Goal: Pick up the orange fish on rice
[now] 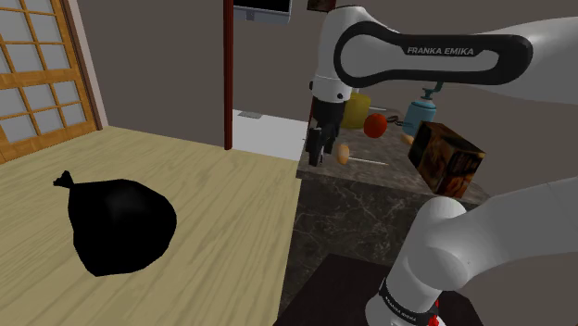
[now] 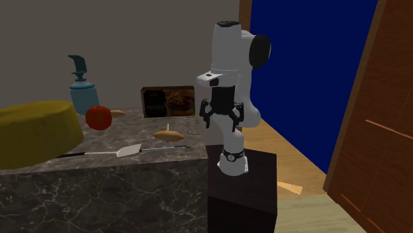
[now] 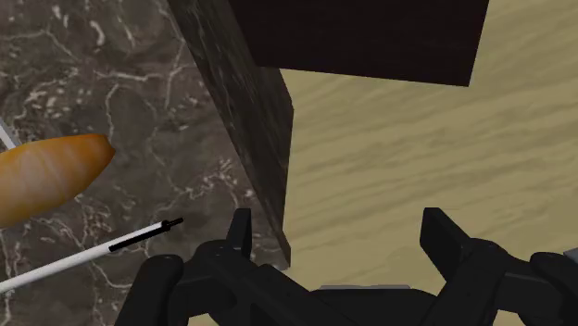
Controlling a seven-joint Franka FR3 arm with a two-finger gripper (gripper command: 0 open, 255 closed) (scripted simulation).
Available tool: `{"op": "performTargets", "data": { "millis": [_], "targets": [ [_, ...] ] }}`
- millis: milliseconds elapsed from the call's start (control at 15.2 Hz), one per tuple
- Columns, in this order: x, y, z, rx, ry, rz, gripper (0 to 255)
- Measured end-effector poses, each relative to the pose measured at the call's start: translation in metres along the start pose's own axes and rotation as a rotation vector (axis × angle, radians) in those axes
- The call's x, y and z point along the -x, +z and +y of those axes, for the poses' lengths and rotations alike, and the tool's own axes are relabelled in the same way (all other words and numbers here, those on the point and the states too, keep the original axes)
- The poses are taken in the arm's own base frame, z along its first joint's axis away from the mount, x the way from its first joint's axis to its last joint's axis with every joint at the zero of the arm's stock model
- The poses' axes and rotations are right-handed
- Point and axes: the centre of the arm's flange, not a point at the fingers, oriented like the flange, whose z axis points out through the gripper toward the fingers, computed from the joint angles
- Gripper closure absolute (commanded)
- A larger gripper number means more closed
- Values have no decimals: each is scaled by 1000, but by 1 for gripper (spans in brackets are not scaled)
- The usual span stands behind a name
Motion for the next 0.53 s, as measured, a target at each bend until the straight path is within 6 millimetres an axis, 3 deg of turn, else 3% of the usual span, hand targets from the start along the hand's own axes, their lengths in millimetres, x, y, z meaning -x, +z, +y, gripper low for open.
{"op": "performTargets", "data": {
  "millis": [132,528],
  "targets": [
    [-1,2,6,0,31,4,0],
    [-5,2,77,-8,392,49,0]
  ]
}}
